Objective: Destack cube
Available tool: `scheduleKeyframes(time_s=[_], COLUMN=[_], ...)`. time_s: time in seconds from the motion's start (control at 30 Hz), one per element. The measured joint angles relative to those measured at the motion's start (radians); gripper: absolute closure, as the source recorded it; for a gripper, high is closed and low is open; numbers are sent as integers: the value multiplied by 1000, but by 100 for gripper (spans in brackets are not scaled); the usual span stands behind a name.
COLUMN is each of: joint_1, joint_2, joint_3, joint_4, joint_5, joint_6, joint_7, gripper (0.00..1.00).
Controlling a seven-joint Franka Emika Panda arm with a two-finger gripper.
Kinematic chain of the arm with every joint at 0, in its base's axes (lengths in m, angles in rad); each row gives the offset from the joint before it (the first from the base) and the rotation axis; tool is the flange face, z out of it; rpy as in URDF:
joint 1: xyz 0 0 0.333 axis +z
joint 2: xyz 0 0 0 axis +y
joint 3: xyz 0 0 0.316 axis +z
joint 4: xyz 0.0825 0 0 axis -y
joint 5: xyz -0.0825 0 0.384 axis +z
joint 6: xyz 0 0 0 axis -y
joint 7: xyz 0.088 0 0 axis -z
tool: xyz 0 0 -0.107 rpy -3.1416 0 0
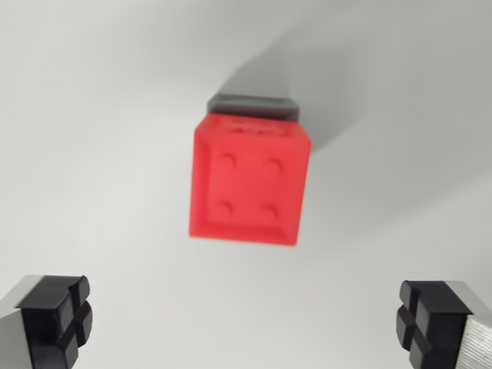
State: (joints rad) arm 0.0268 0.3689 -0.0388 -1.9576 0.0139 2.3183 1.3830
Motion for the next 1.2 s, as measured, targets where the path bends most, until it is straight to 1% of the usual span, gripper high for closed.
scheduleKeyframes(time_s=[0.07, 0.13, 0.3, 0.77, 1.0, 1.2], joint_1=[1, 0, 0, 0, -1, -2], joint_2=[20, 35, 64, 169, 204, 223], joint_3=[-3, -3, -3, -1, 1, 2], joint_4=[5, 5, 2, -1, 3, 6], joint_5=[3, 5, 6, 13, 14, 14], joint_6=[16, 32, 67, 173, 204, 220], joint_7=[31, 40, 43, 43, 43, 43], gripper=[0, 0, 0, 0, 0, 0])
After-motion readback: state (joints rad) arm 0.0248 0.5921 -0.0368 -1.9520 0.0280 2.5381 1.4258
